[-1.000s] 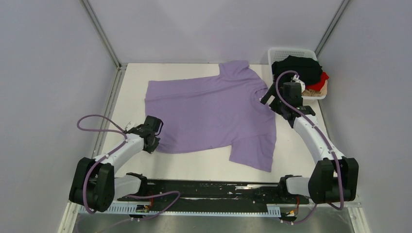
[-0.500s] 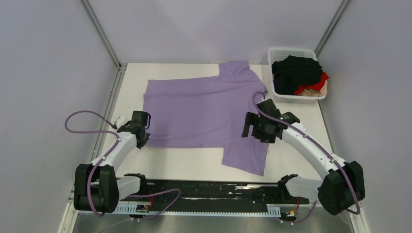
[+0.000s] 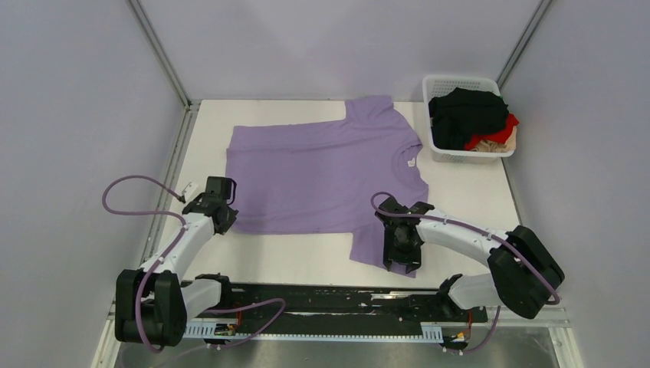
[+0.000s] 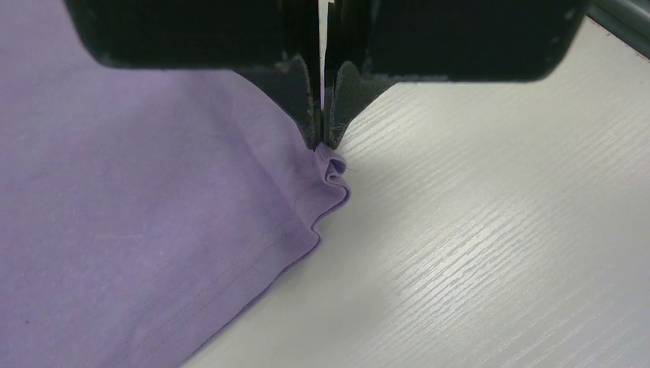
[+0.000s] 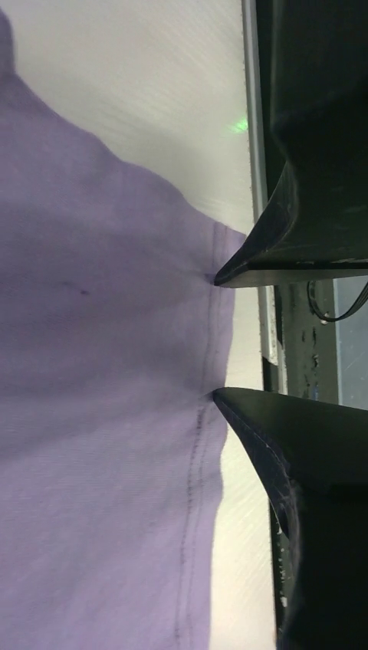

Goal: Fold and stack the t-shirts
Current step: Grab the side of the flattened tshirt closest away from the robot with both arms, then fold the flattened tshirt in 1/3 of the way

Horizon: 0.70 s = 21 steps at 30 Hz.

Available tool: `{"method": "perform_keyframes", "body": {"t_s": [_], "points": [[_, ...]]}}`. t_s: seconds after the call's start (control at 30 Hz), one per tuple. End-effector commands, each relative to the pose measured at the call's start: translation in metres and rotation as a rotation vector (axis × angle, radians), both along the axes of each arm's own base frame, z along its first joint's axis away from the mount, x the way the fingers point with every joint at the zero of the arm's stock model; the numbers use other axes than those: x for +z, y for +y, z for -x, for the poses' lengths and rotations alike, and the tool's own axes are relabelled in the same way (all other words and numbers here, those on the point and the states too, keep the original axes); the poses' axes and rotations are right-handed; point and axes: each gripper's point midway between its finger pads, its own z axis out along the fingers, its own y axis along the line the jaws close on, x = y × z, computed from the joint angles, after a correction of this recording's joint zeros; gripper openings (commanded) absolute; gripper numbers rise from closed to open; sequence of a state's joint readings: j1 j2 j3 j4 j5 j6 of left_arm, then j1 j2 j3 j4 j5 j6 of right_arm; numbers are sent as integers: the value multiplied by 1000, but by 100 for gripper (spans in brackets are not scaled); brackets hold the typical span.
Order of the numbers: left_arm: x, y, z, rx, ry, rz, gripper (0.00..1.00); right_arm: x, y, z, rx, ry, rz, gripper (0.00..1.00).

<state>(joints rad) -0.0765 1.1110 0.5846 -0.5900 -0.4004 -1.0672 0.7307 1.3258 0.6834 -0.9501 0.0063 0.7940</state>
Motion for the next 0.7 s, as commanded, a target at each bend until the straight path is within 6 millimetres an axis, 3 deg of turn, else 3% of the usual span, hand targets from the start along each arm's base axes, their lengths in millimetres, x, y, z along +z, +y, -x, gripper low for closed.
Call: {"method": "perform_keyframes", "body": {"t_s": [0.0, 0.17, 0.3, 0.5, 0.67], "points": [[4, 3, 1, 8, -25, -4, 0, -15, 9, -25, -77, -91, 0, 50], [5, 5, 6, 19, -33, -9, 0, -33, 9, -16, -80, -45, -1, 36], [10, 6, 12, 23, -27, -17, 0, -26, 15, 1, -69, 5, -65, 1], [19, 10, 45, 58, 13, -16, 0, 8, 12, 46, -34, 83, -75, 0], [26, 10, 70, 77, -16, 1, 0, 26, 20, 71, -34, 127, -153, 0]]}}
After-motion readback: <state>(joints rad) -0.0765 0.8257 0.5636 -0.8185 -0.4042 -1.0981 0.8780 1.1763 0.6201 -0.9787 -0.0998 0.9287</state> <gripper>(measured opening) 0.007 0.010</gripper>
